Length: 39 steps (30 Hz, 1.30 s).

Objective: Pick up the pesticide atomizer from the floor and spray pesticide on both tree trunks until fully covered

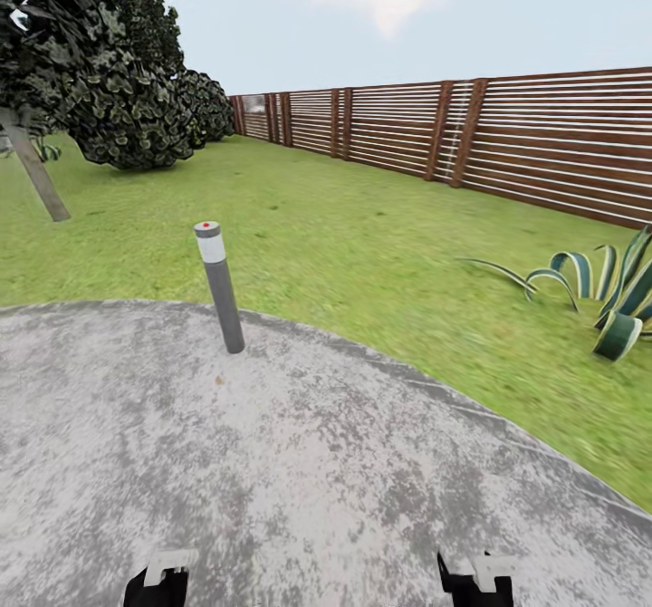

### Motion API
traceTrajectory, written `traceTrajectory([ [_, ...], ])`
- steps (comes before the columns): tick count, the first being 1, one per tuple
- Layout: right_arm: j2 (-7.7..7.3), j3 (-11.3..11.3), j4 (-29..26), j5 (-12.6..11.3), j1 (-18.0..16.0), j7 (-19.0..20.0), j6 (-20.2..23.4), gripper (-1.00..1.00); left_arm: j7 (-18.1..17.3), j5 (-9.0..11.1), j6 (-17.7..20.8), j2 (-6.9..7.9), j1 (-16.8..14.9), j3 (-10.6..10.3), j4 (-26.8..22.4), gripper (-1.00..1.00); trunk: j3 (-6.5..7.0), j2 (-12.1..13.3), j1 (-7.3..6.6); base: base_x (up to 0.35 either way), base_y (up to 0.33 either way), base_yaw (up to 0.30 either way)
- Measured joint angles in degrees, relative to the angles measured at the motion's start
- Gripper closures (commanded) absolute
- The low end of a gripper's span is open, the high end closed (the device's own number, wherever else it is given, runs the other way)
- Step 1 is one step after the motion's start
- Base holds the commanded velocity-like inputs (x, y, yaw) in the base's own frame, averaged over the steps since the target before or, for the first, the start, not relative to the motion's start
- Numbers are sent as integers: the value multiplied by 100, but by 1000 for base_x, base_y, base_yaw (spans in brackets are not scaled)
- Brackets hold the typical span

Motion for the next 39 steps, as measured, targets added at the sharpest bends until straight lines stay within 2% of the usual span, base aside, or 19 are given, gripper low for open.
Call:
traceTrajectory([
  [9, 1, 0, 0, 0, 0, 0, 1, -100, 0, 2, 0, 0, 1, 1, -1, 100, 0, 0, -2, -146, -97, 277],
  [39, 10, 3, -8, 3, -1, 1, 1, -100, 9, 5, 14, 1, 0, 10, -9, 100, 0, 0, -2, -1, -1, 279],
])
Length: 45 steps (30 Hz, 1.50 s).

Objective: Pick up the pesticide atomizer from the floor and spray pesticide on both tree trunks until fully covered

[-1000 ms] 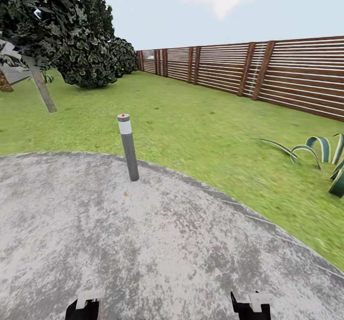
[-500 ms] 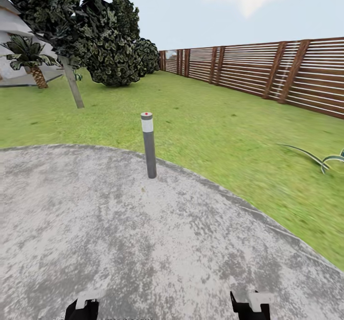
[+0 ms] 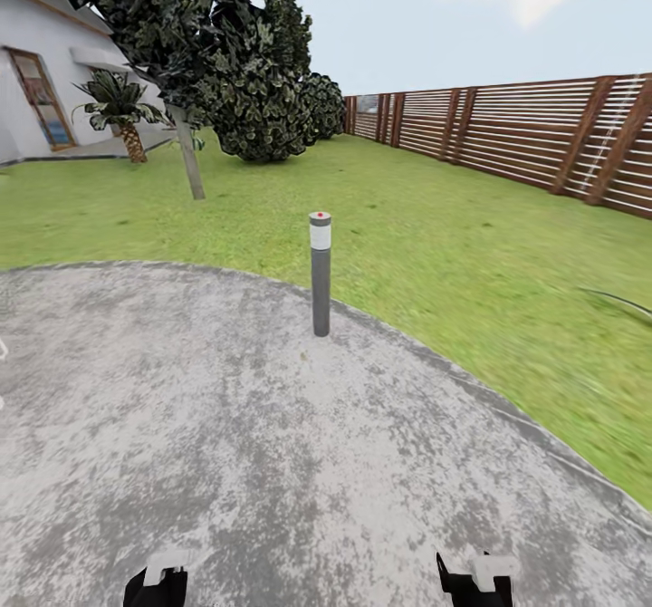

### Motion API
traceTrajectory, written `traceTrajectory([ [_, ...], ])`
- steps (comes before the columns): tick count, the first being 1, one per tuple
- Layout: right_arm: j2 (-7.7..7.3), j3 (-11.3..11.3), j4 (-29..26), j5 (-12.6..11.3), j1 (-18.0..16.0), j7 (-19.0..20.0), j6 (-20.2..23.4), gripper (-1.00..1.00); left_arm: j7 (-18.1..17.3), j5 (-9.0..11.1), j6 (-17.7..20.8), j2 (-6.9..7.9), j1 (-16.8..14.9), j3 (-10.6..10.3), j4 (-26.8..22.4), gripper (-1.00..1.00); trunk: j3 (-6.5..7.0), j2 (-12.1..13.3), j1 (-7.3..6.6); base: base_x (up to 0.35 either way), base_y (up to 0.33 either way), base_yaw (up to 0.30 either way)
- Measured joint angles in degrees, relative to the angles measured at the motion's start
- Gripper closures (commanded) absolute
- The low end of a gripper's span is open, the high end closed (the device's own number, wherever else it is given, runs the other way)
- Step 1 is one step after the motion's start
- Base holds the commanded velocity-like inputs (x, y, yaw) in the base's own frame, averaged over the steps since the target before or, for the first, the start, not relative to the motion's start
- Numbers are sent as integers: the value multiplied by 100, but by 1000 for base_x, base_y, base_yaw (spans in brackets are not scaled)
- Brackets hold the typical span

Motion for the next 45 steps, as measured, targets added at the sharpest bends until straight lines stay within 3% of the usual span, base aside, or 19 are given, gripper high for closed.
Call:
traceTrajectory([
  [45, 0, -1, 0, 0, 4, 1, 0, -100, 9, -3, 9, 7, -2, 9, 0, 100, 0, 0, 0, 0, 0, 279],
])
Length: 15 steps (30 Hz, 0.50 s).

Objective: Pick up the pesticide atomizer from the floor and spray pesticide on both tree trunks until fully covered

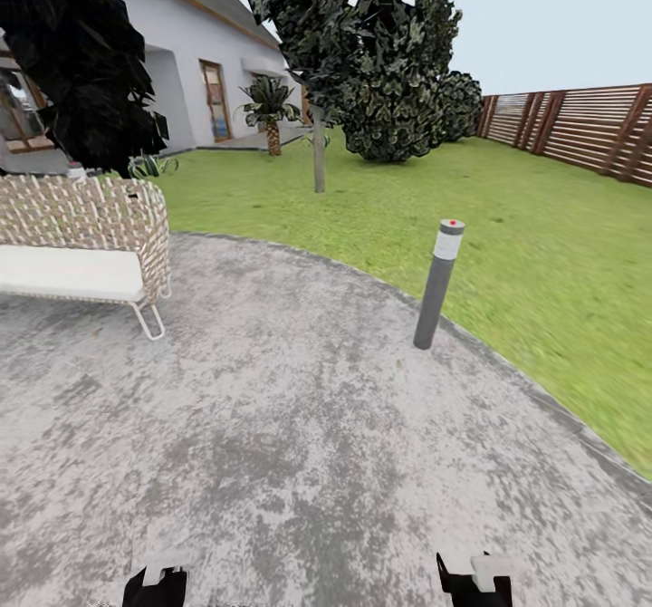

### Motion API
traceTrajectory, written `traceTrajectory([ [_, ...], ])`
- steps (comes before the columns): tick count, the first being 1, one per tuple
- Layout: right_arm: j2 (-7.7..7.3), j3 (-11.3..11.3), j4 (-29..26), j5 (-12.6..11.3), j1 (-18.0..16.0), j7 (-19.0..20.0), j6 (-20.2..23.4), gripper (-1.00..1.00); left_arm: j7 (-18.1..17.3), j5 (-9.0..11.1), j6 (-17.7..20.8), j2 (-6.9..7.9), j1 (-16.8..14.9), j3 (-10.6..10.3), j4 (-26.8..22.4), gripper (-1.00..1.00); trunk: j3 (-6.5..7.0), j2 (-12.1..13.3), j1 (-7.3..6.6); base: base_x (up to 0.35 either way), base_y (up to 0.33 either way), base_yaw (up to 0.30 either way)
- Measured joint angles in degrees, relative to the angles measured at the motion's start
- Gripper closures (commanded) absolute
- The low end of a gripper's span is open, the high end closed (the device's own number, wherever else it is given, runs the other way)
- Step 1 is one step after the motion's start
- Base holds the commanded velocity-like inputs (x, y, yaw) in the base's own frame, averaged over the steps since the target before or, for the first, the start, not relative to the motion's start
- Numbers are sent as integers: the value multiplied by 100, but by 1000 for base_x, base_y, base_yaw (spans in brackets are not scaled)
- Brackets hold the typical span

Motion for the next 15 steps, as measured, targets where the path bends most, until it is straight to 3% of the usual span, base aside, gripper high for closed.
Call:
traceTrajectory([
  [15, 0, 3, 0, 0, -1, 3, 0, -100, 5, 0, 10, 0, -1, 0, 0, 100, 0, 0, 0, 0, 0, 279],
])
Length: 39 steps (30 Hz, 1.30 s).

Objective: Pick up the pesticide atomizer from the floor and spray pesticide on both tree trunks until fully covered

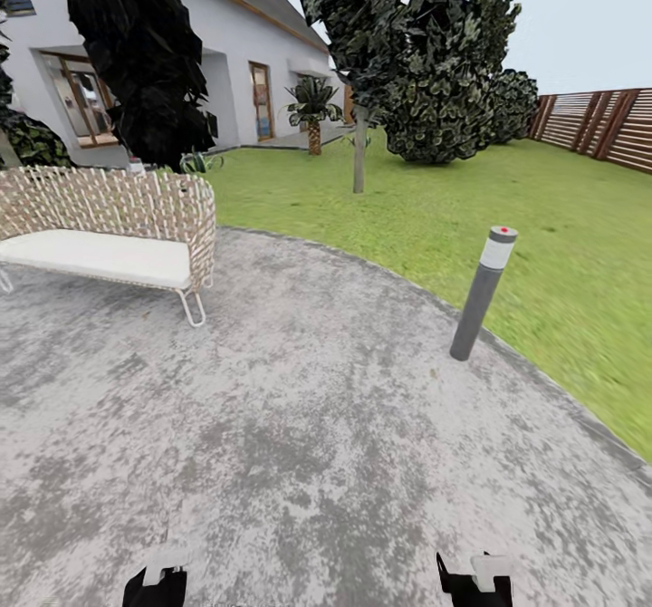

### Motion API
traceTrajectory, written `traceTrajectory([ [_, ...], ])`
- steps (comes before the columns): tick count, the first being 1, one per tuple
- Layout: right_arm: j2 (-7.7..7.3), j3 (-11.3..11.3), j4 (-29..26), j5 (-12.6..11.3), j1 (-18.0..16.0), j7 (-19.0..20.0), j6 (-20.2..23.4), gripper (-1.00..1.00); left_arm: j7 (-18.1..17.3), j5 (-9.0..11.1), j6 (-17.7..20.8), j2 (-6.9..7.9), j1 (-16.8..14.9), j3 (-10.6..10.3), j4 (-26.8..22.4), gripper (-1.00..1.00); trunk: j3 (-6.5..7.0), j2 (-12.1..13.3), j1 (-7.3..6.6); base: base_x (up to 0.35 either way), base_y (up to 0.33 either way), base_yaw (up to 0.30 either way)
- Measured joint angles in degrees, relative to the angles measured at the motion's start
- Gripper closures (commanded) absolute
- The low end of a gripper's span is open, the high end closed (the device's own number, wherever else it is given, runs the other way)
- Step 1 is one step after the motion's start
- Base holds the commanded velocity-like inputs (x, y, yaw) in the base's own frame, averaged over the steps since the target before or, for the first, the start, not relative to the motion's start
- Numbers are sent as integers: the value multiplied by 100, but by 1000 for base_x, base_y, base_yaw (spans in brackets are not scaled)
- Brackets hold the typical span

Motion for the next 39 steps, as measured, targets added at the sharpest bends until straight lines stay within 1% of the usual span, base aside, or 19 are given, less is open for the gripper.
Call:
traceTrajectory([
  [15, 0, -3, 0, 0, -2, 1, 0, -100, -5, 8, -7, 10, 0, 0, 0, 100, 0, 0, -1, 15, 0, 279],
  [23, 0, 1, 0, 0, -3, 2, 1, -100, -5, 8, -7, 19, 0, 3, 8, 100, 0, 0, -3, 182, 27, 279],
  [24, 0, -1, 0, 0, -2, 1, 1, -100, -5, 8, -7, 17, 0, 15, 8, 100, 0, 0, -3, 294, 96, 279],
  [30, -3, -4, 0, 0, -3, 1, 1, -100, -40, 8, -16, 2, 3, 296, 8, 100, 0, 0, -3, 303, 106, 279],
  [33, -20, 0, 1, 1, 0, 12, 1, -100, -48, 2, -21, -4, 2, 334, 9, 100, 0, 0, -3, 308, 111, 147],
  [39, -49, 3, -1, 16, 0, 6, 1, -100, -52, 0, -25, -9, -1, 348, 10, 100, 0, 0, -3, 308, 111, 16],
])
